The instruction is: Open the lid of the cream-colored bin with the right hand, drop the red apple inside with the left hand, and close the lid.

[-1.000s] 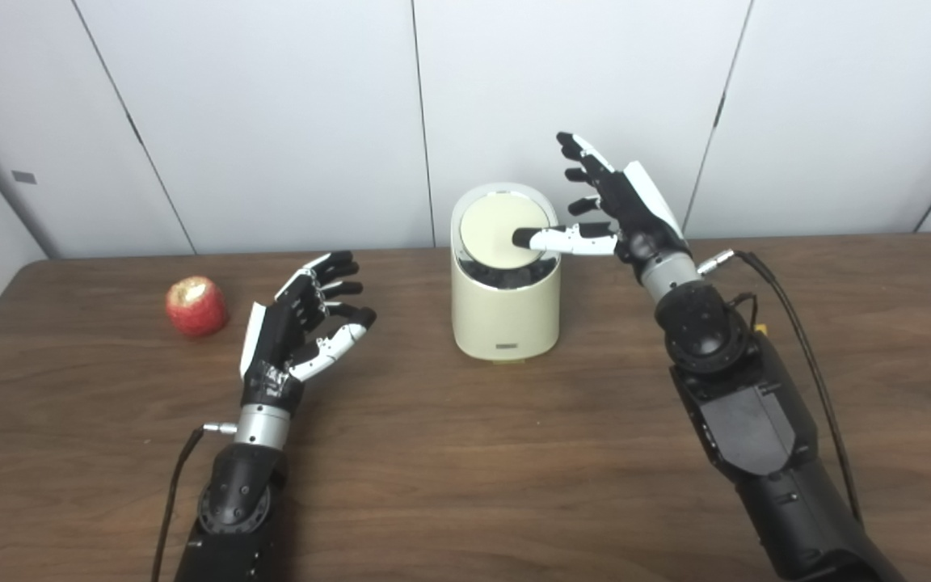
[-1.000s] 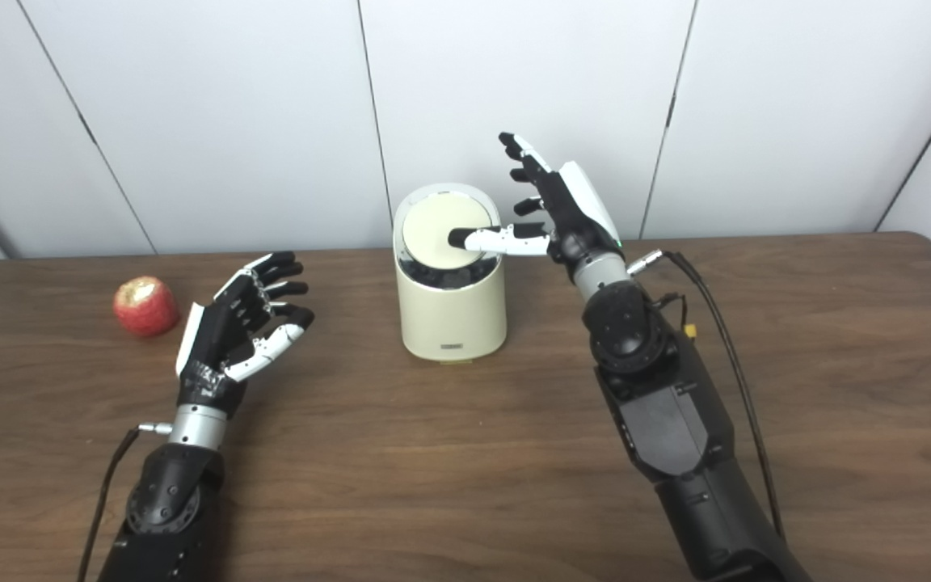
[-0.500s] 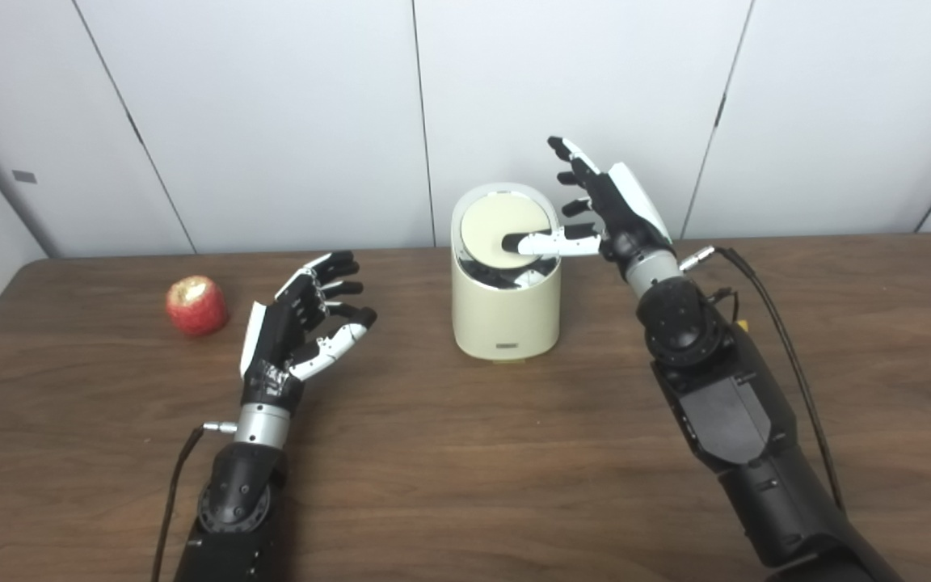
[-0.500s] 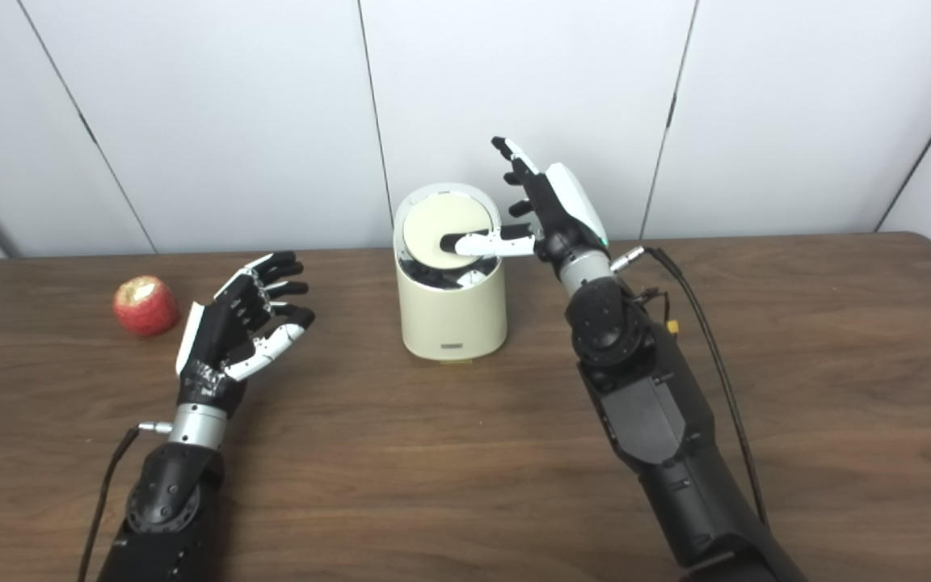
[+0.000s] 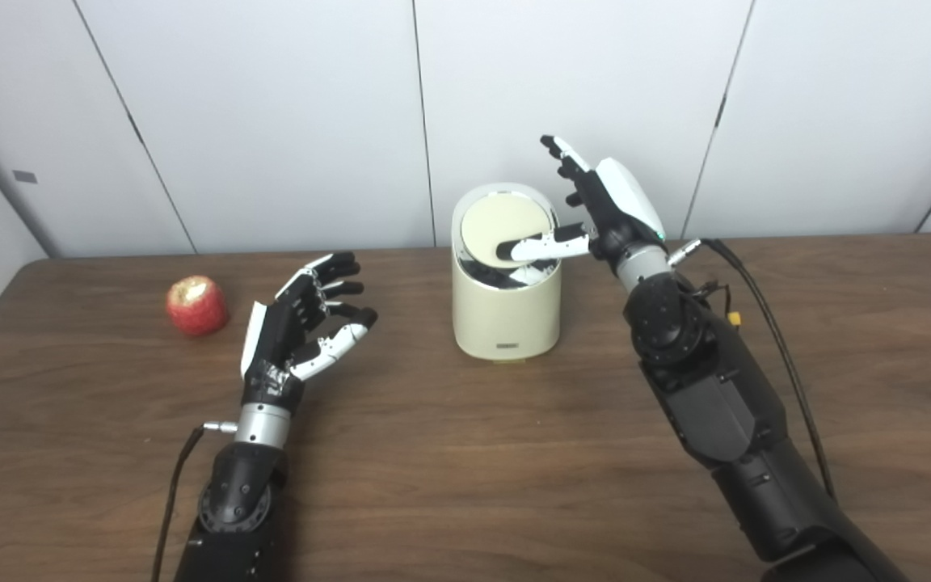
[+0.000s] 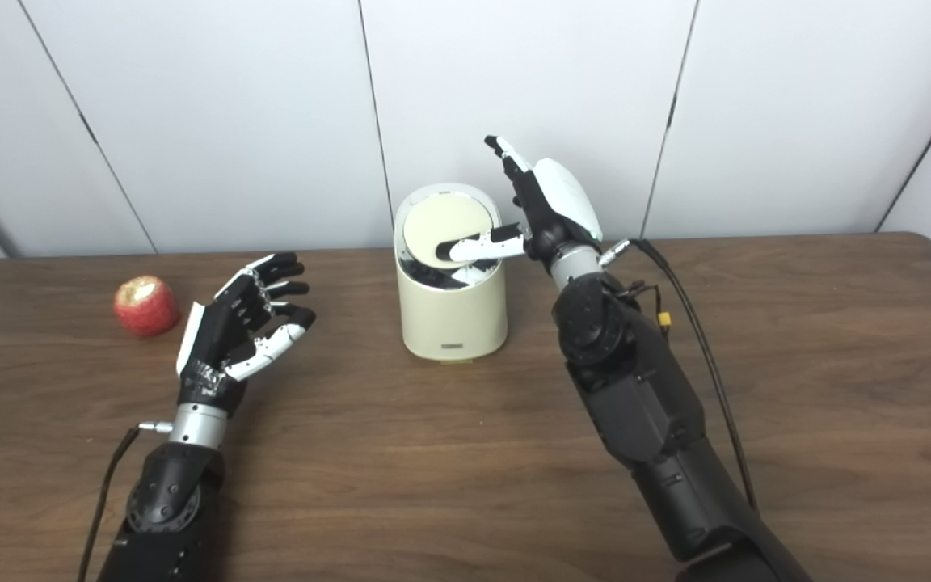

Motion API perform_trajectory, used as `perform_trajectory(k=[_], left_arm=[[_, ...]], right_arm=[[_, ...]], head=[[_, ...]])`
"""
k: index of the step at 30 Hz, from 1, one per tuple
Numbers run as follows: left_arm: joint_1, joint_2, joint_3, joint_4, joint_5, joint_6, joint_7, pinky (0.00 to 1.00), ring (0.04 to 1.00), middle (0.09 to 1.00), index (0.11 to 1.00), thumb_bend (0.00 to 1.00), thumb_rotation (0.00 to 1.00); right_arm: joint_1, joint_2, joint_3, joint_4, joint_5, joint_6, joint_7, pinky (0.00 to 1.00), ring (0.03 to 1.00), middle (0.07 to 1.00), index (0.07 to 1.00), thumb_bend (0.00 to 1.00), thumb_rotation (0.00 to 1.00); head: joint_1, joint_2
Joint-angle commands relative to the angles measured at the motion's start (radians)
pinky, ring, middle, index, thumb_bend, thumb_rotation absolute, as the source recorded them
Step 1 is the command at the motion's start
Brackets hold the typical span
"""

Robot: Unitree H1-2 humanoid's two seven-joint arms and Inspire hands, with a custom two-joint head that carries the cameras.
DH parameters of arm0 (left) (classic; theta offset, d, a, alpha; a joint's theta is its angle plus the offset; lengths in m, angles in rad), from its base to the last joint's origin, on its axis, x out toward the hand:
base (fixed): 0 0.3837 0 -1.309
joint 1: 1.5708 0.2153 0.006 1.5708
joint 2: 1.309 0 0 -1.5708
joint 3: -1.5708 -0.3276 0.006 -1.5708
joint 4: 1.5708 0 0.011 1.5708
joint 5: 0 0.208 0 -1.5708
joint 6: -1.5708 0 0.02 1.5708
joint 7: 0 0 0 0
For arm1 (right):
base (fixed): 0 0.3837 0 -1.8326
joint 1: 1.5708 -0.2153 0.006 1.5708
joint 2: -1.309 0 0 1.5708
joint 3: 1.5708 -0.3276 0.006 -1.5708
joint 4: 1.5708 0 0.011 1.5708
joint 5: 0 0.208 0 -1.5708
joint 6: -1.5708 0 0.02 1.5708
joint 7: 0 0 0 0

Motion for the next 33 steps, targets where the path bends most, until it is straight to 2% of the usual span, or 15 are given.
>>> perform_trajectory(k=[1,5,10,19,24,29,33], left_arm=[[0.098,-0.027,-0.012,0.075,0.007,-0.022,0.013,0.58,0.706,0.772,0.791,0.63,0.18],[0.098,-0.027,-0.013,0.074,0.005,-0.022,0.012,0.58,0.711,0.775,0.795,0.64,0.19],[0.099,-0.026,-0.012,0.071,0.003,-0.022,0.012,0.58,0.705,0.77,0.789,0.65,0.2],[0.104,-0.025,-0.015,0.058,0.004,-0.022,0.01,0.58,0.706,0.774,0.796,0.63,0.18],[0.102,-0.025,-0.013,0.061,-0.005,-0.022,0.004,0.58,0.709,0.777,0.795,0.63,0.18],[0.101,-0.023,-0.014,0.063,0.001,-0.022,0.007,0.58,0.714,0.779,0.798,0.63,0.19],[0.102,-0.024,-0.013,0.059,-0.008,-0.02,0.003,0.58,0.716,0.782,0.797,0.64,0.19]], right_arm=[[-0.072,-0.013,0.011,-0.035,-0.043,0.006,-0.011,0.75,0.9,0.938,0.951,0.91,0.28],[-0.071,-0.023,0.028,-0.044,-0.075,0.028,0.004,0.69,0.874,0.936,0.958,0.91,0.22],[-0.064,-0.033,0.047,-0.053,-0.112,0.047,0.009,0.66,0.852,0.935,0.953,0.92,0.17],[-0.061,-0.041,0.078,-0.056,-0.173,0.086,0.028,0.65,0.838,0.942,0.937,0.88,0.09],[-0.059,-0.052,0.097,-0.066,-0.196,0.106,0.063,0.64,0.829,0.949,0.936,0.86,0.09],[-0.058,-0.064,0.11,-0.075,-0.205,0.126,0.101,0.66,0.84,0.957,0.934,0.88,0.1],[-0.048,-0.057,0.08,-0.094,-0.166,0.112,0.098,0.66,0.848,0.957,0.936,0.88,0.15]], head=[[0.0,0.002],[0.0,0.002],[0.003,0.012],[0.003,0.014],[0.004,0.017],[0.004,0.019],[0.004,0.021]])
